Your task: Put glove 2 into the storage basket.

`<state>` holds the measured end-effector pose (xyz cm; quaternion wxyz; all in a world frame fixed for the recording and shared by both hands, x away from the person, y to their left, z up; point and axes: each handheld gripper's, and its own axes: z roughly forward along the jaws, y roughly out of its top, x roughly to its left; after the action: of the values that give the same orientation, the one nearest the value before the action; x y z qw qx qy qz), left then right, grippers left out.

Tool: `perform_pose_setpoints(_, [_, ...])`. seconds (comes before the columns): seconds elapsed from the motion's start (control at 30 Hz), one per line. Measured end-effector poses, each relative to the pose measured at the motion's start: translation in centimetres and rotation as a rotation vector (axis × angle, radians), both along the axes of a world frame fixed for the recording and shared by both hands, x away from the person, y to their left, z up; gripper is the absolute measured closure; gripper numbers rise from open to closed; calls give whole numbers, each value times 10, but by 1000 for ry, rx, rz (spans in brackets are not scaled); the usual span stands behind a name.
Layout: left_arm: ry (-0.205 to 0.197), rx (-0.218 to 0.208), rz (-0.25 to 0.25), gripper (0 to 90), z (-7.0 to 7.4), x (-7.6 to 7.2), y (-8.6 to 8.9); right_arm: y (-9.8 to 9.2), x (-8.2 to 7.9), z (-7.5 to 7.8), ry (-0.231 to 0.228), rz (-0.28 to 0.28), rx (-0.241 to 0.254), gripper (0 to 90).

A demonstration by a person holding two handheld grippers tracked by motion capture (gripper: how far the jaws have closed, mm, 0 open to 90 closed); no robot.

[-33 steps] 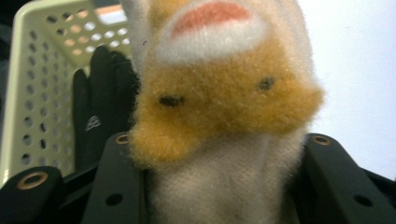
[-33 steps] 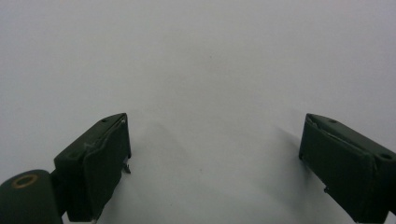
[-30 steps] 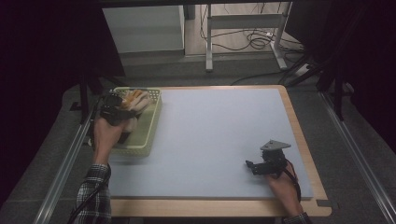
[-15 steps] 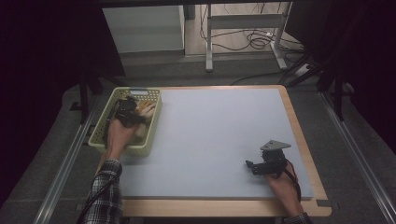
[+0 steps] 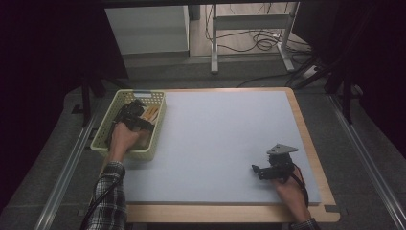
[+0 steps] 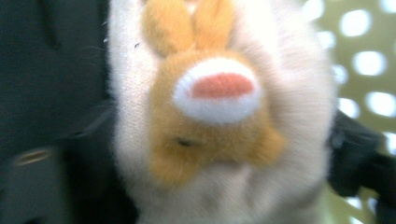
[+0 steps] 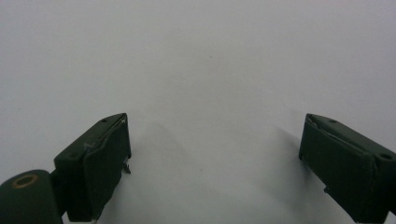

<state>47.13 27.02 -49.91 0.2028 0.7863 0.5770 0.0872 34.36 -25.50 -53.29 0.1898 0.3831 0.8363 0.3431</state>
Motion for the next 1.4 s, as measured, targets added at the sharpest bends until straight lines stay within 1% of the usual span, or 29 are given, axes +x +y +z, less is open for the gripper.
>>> perform_pose_setpoints(0.1, [-40,23,-14,81,14,-7,1,0,0,0,0,0,-1,87])
perform_pose_setpoints(0.17, [-77,25,-2,94,25,-11,5,0,0,0,0,0,-1,87])
perform_pose_setpoints(0.23, [-117,16,15,142,36,-15,11,0,0,0,-1,0,-2,87])
perform_pose_setpoints(0.27, [-132,14,24,170,39,-17,13,0,0,0,0,0,-2,87])
perform_pose_setpoints(0.3, [-160,25,35,233,43,-20,17,0,0,0,0,0,-2,86])
perform_pose_setpoints(0.33, [-185,45,43,322,45,-21,19,0,0,0,-2,1,-2,87])
perform_pose_setpoints(0.37, [-193,58,53,401,44,-22,22,0,0,0,0,0,-2,87])
perform_pose_setpoints(0.43, [-171,81,65,538,37,-21,25,0,0,0,-1,0,-2,87])
perform_pose_setpoints(0.5, [-138,111,67,646,28,-18,26,0,0,0,-2,1,-2,87])
perform_pose_setpoints(0.6, [-96,124,56,718,15,-13,25,0,0,0,-1,0,-1,87])
perform_pose_setpoints(0.67, [-75,119,46,740,7,-10,22,0,0,0,-1,0,-1,87])
perform_pose_setpoints(0.7, [-73,113,41,745,5,-8,21,0,0,0,-1,0,-1,86])
perform_pose_setpoints(0.77, [-76,78,31,757,4,-8,18,0,0,0,-1,0,-1,87])
perform_pose_setpoints(0.83, [-84,64,17,773,4,-8,12,0,0,0,0,0,0,87])
perform_pose_setpoints(0.9, [-87,90,5,791,5,-8,7,0,0,0,0,0,0,87])
perform_pose_setpoints(1.0, [-95,91,9,779,6,-9,8,0,0,0,-1,0,-1,87])
perform_pose_setpoints(1.1, [-110,78,21,698,8,-11,15,0,0,0,-1,0,-1,87])
perform_pose_setpoints(1.23, [-161,61,50,559,14,-16,25,0,0,0,0,0,-1,87])
perform_pose_setpoints(1.33, [-196,50,69,473,21,-21,31,0,0,0,-1,0,-1,87])
perform_pose_setpoints(1.4, [-214,33,80,423,25,-24,35,0,0,0,-2,1,-2,87])
